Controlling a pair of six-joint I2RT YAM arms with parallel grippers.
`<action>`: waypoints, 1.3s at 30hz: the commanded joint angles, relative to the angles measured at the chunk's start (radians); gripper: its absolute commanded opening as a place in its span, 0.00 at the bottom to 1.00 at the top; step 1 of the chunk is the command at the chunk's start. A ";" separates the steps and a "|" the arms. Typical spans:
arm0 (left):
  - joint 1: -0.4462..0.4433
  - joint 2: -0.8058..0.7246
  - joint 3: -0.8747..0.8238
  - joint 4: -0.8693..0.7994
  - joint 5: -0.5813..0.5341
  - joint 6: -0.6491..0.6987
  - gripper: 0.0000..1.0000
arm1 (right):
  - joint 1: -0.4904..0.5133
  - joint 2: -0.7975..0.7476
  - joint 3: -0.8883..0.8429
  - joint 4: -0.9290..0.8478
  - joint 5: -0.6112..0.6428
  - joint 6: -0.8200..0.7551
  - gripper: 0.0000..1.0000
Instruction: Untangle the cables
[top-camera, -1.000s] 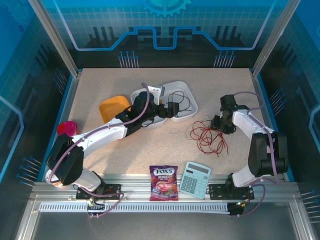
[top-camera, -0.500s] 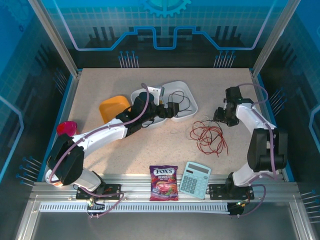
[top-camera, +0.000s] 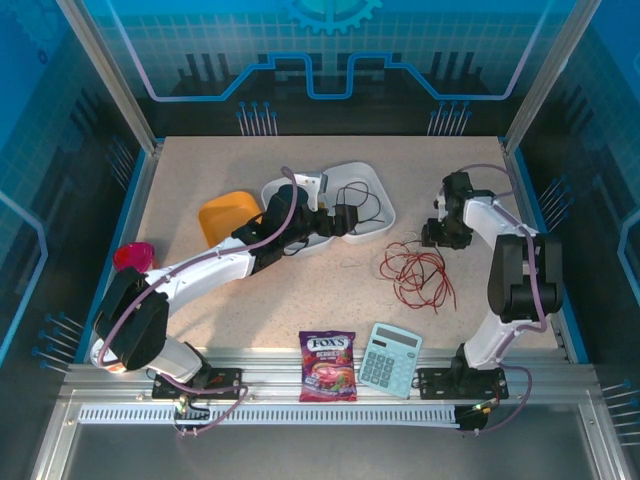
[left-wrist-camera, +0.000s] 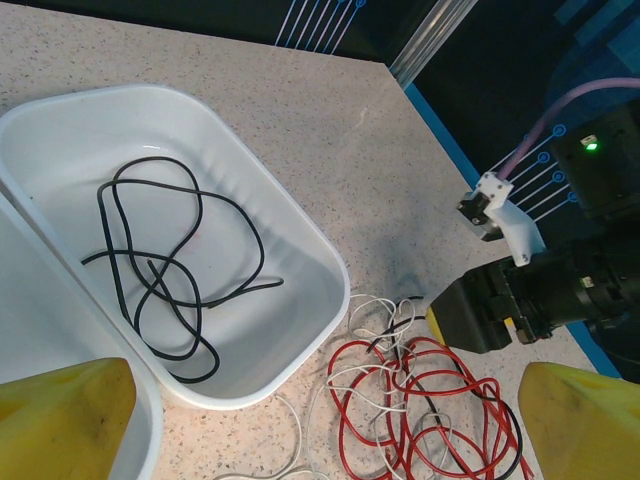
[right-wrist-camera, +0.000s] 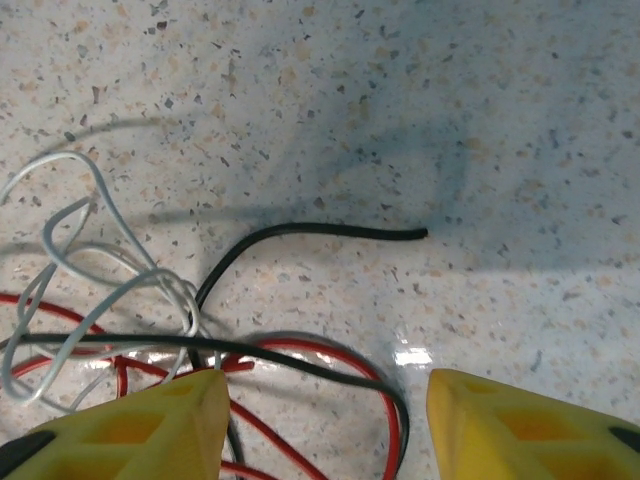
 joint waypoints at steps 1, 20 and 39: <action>-0.004 0.005 -0.004 0.032 0.026 -0.026 0.99 | 0.009 0.047 0.036 -0.024 0.002 -0.033 0.54; -0.003 0.019 0.008 0.028 0.029 -0.045 0.99 | 0.022 0.015 0.036 -0.063 0.063 -0.028 0.00; -0.004 0.069 0.036 0.086 0.157 0.019 0.99 | 0.132 -0.407 0.061 -0.247 0.255 0.058 0.00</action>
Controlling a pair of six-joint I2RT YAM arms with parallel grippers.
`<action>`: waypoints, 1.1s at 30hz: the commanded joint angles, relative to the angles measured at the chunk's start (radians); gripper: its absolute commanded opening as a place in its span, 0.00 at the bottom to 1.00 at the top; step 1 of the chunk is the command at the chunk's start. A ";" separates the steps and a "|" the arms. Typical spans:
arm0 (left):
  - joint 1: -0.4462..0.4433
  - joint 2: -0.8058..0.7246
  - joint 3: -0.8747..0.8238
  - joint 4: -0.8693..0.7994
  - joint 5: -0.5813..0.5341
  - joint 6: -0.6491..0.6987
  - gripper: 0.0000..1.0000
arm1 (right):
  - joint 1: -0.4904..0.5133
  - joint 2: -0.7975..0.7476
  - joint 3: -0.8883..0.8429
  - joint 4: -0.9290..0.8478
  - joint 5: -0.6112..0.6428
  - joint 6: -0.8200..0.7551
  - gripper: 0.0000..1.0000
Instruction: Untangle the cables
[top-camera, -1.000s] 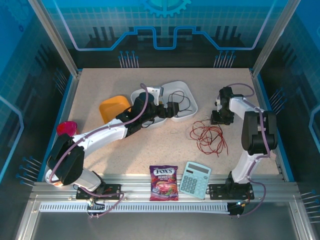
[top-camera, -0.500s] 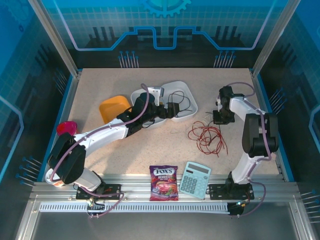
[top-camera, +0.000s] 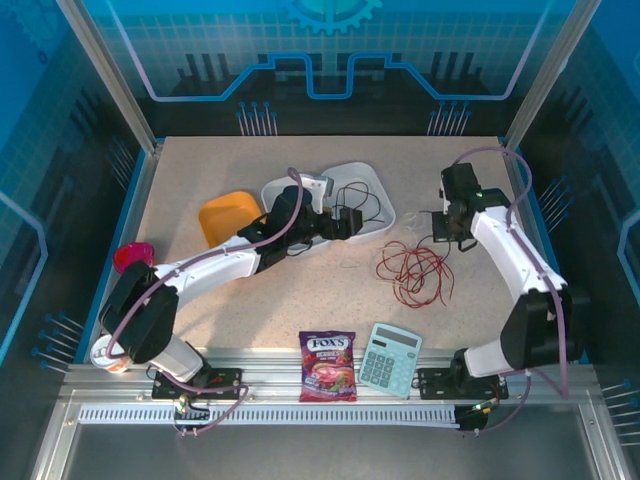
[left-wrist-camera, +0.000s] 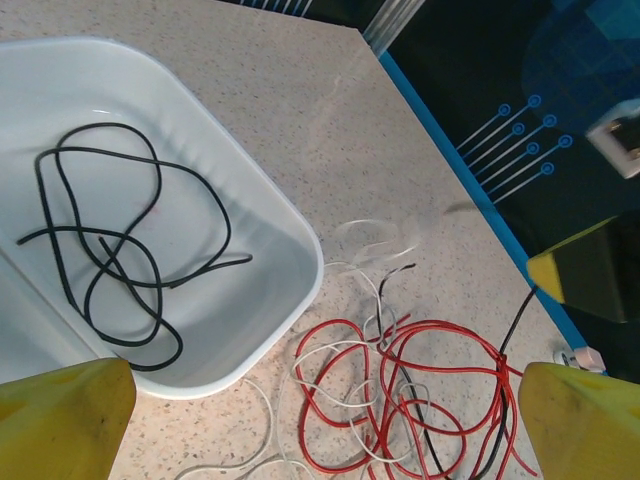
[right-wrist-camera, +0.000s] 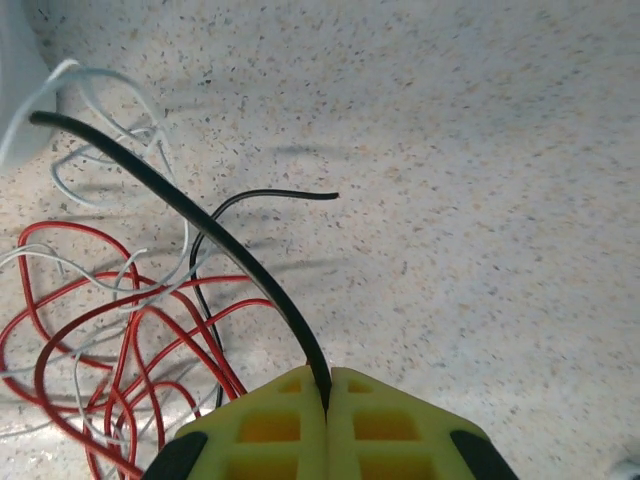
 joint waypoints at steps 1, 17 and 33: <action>-0.004 0.020 0.033 0.064 0.074 0.035 0.99 | 0.019 -0.083 0.035 -0.071 0.033 0.028 0.00; -0.036 0.073 0.052 0.147 0.170 0.073 0.99 | 0.066 -0.232 0.237 -0.172 0.132 0.045 0.00; -0.036 0.011 -0.009 0.186 0.129 0.058 0.99 | 0.067 -0.332 0.477 -0.087 0.062 0.034 0.00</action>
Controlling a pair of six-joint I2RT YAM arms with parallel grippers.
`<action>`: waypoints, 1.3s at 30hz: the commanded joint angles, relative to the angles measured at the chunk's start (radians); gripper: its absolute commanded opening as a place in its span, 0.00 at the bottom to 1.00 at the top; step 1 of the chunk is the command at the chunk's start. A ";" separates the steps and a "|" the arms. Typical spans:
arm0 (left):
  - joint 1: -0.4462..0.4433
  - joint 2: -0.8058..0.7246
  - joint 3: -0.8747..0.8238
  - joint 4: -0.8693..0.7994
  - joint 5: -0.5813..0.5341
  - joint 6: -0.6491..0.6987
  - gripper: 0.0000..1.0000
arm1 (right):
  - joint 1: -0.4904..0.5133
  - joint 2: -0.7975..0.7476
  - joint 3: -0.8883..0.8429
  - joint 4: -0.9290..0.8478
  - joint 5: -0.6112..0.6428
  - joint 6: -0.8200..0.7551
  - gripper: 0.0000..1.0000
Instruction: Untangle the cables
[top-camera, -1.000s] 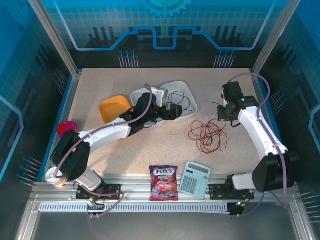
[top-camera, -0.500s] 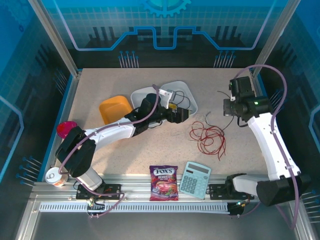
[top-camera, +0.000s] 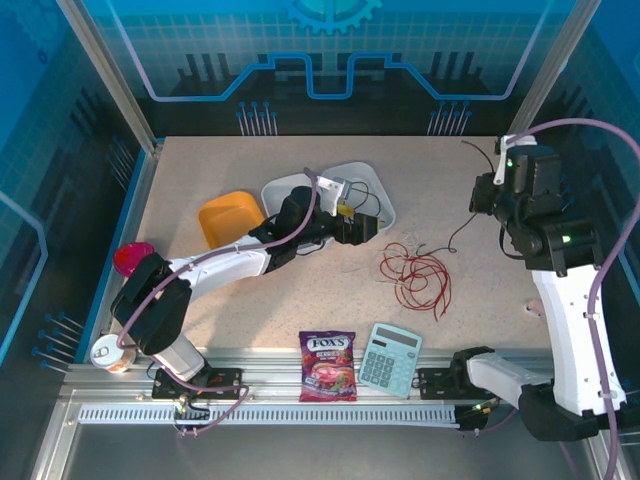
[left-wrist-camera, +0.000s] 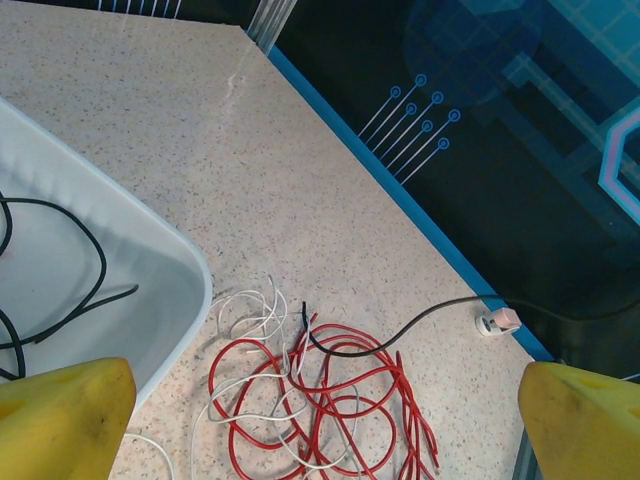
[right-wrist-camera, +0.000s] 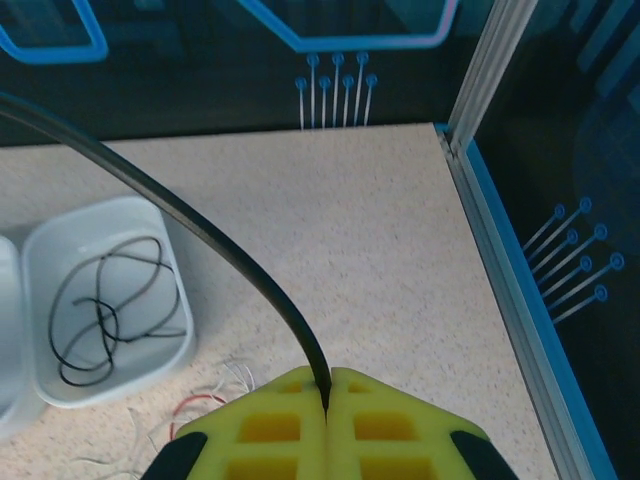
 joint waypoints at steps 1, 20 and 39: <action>-0.002 -0.055 -0.028 0.039 -0.021 0.011 0.99 | 0.014 -0.006 0.074 0.038 -0.040 -0.001 0.00; 0.010 -0.297 -0.190 0.036 -0.255 0.028 0.99 | 0.016 0.078 0.408 0.103 -0.184 -0.026 0.00; 0.014 -0.552 -0.327 -0.083 -0.443 0.037 0.99 | 0.022 0.253 0.292 0.315 -0.341 0.077 0.00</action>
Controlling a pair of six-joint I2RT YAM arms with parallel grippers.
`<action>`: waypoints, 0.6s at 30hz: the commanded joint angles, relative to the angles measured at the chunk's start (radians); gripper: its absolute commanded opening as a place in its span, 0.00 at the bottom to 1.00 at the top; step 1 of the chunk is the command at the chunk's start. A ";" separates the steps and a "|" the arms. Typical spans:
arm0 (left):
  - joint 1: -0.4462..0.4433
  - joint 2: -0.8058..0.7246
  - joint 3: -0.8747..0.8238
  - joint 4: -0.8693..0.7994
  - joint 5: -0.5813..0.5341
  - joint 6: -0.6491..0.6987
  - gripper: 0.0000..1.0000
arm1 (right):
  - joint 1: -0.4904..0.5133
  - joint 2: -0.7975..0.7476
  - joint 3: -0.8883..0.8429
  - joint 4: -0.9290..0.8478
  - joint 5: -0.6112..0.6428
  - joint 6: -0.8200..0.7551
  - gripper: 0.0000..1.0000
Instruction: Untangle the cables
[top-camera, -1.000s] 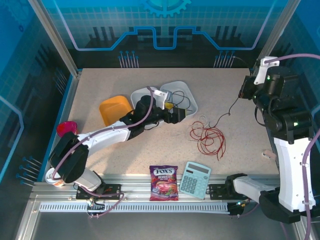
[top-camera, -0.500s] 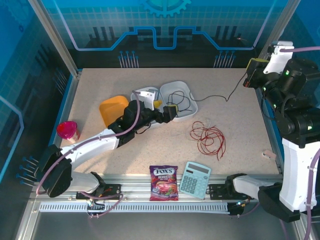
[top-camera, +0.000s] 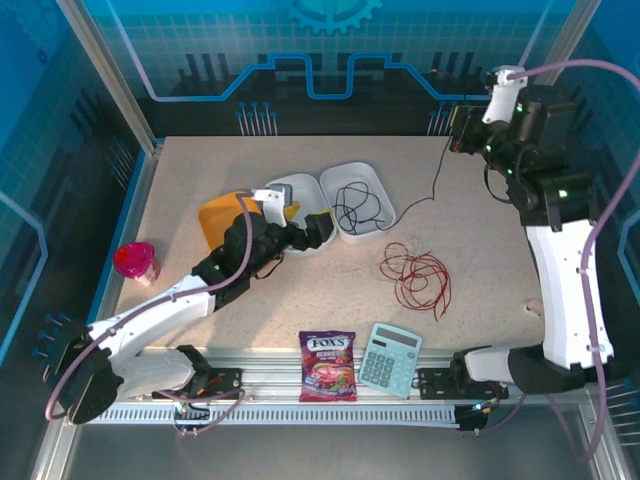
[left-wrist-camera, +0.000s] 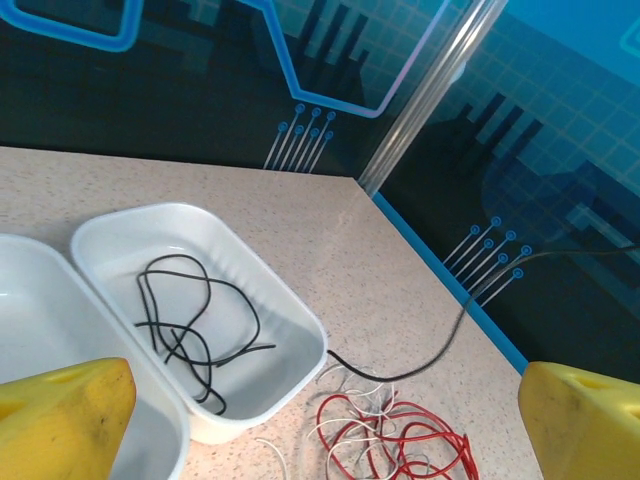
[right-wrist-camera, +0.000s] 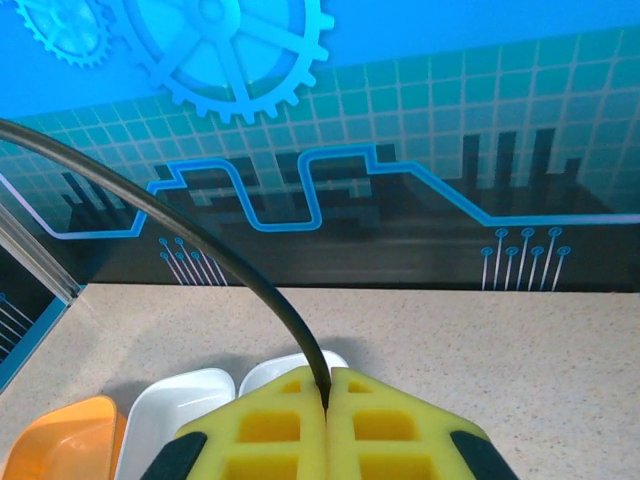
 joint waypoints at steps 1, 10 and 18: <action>0.008 -0.074 -0.044 -0.059 -0.080 0.031 0.99 | 0.019 0.020 -0.001 0.088 -0.018 0.030 0.00; 0.010 -0.218 -0.113 -0.156 -0.161 0.035 0.99 | 0.042 0.141 -0.019 0.197 0.057 0.044 0.00; 0.014 -0.240 -0.115 -0.159 -0.165 0.042 0.99 | 0.065 0.278 -0.072 0.254 0.104 0.045 0.00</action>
